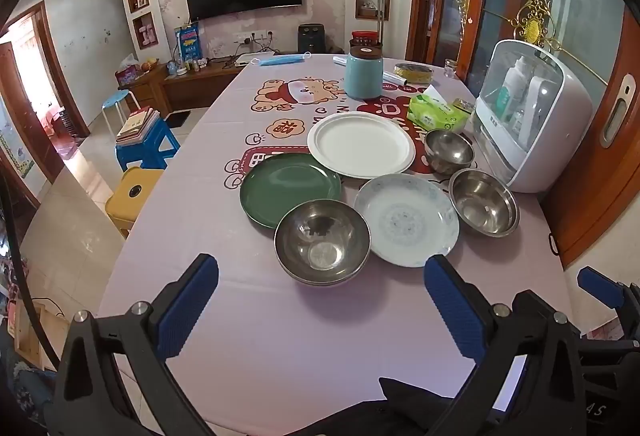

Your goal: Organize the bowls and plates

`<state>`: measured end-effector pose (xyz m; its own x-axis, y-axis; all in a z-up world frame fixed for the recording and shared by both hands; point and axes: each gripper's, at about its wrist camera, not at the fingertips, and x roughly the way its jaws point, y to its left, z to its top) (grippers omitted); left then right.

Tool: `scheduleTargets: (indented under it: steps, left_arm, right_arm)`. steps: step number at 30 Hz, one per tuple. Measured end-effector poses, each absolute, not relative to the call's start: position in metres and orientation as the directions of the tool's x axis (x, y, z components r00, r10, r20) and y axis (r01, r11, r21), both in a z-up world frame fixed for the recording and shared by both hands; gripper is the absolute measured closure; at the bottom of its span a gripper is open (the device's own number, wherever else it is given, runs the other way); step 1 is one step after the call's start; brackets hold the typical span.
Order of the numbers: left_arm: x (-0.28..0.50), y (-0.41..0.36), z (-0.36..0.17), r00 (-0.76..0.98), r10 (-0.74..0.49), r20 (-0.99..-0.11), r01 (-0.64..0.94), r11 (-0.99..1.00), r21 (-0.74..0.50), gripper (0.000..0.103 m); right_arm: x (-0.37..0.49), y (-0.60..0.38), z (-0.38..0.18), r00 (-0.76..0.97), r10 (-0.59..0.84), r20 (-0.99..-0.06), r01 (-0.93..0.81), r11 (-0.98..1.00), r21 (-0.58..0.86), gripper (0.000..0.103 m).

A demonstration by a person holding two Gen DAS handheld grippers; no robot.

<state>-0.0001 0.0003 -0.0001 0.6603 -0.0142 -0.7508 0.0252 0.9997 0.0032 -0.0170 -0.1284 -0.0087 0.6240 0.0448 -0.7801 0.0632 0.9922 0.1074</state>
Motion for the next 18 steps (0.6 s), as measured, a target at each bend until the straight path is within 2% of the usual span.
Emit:
scheduleTargets:
  steps: [18]
  left_arm:
    - [-0.0001, 0.0002, -0.0002, 0.655, -0.006, -0.755, 0.024, 1.0, 0.012, 0.001]
  right_arm:
    - [-0.0161, -0.1285, -0.0097, 0.619, 0.056, -0.783, 0.063, 0.991, 0.121, 0.001]
